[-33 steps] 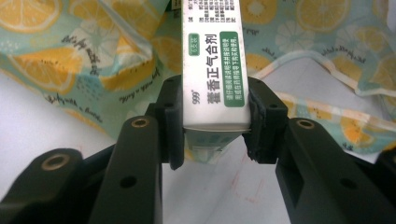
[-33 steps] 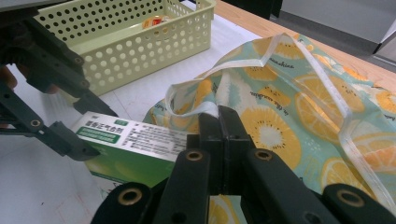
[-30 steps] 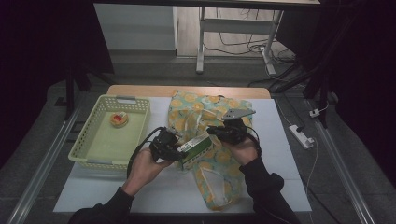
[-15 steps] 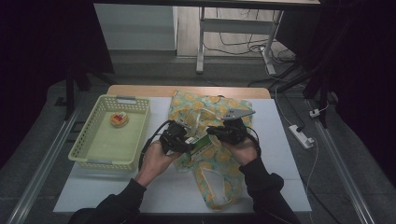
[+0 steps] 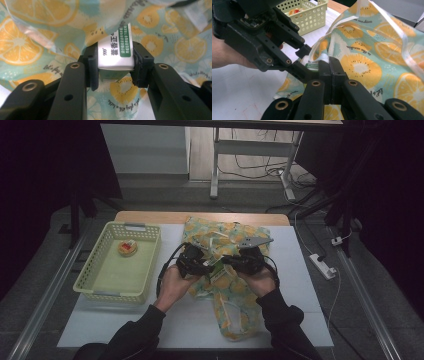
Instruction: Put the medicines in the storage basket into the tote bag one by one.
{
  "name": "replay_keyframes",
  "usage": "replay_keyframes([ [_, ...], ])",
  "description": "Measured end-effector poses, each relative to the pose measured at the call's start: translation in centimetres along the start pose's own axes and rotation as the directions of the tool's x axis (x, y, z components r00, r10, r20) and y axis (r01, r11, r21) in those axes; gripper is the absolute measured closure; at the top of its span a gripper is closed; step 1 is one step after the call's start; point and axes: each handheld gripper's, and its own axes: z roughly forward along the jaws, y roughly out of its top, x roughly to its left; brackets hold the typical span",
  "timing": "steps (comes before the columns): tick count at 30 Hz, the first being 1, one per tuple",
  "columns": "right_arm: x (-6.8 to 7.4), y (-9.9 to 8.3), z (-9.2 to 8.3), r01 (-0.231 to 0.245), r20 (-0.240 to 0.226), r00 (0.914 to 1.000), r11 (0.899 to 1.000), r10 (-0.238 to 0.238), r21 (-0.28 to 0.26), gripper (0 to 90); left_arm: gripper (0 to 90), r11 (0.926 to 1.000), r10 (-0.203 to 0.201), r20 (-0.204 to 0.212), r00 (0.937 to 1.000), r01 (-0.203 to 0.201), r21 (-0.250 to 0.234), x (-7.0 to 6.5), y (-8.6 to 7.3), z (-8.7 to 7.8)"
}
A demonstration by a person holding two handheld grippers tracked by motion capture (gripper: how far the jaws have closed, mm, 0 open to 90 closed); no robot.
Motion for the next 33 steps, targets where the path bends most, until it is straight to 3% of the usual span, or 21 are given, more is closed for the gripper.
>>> replay_keyframes([
  [9,-0.2,0.0,-0.2,-0.011,0.002,0.9999,1.0,0.011,-0.011,89.6,62.2,0.9996,-0.004,-0.003,1.0,0.004,-0.026,0.2,0.7,0.0],
  [15,-0.3,0.1,-0.5,-0.02,0.007,0.9998,1.0,0.02,-0.025,89.6,62.2,0.9994,-0.005,0.017,0.9998,0.006,-0.034,0.1,1.2,-0.5],
  [27,-0.6,0.1,-0.7,-0.029,0.016,0.9994,0.999,0.029,-0.03,89.6,62.2,0.9992,0.017,-0.007,0.9998,-0.017,-0.037,0.0,2.2,0.8],
  [33,-0.7,0.0,-0.6,-0.035,0.02,0.9991,0.999,0.036,-0.028,89.7,62.2,0.9997,0.016,-0.035,0.9993,-0.016,-0.02,0.7,2.0,1.4],
])
